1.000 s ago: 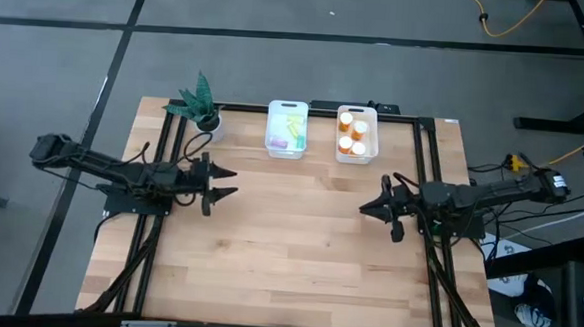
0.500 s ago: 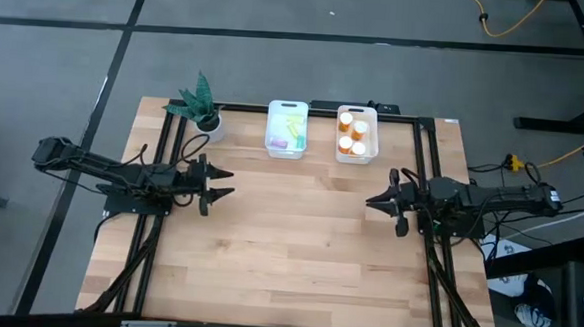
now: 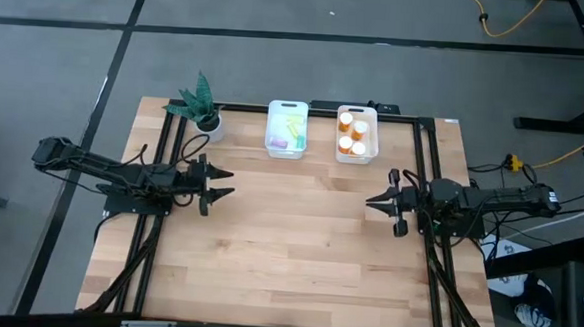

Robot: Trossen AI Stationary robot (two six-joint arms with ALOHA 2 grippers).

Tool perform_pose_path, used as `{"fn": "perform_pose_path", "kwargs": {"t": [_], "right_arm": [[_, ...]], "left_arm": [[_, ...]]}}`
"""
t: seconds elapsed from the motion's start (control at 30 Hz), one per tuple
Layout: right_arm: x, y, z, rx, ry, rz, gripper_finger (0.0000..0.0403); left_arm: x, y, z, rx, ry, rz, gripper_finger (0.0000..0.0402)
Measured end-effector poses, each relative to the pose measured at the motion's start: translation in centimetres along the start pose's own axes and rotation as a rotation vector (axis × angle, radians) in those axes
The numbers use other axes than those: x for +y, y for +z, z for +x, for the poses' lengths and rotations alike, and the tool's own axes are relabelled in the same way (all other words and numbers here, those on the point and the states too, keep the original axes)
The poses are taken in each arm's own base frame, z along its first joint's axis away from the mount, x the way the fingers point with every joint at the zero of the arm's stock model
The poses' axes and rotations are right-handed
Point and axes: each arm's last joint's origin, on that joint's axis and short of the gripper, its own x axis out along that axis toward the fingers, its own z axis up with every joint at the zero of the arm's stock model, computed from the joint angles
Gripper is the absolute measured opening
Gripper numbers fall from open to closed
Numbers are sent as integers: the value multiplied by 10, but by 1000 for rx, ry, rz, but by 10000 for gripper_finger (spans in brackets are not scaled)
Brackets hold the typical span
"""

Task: Pick and place medicine bottles into bin by pill shape (circle, oval)
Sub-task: Return to Home Position

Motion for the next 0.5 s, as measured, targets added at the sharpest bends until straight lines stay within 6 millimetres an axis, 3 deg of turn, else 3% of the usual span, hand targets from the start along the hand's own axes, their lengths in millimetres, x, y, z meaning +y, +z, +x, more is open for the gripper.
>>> {"fn": "perform_pose_path", "kwargs": {"t": [0.5], "right_arm": [[0, 0, 0, 2, 0, 33, 42]], "left_arm": [[0, 0, 0, 0, 0, 0, 234]]}}
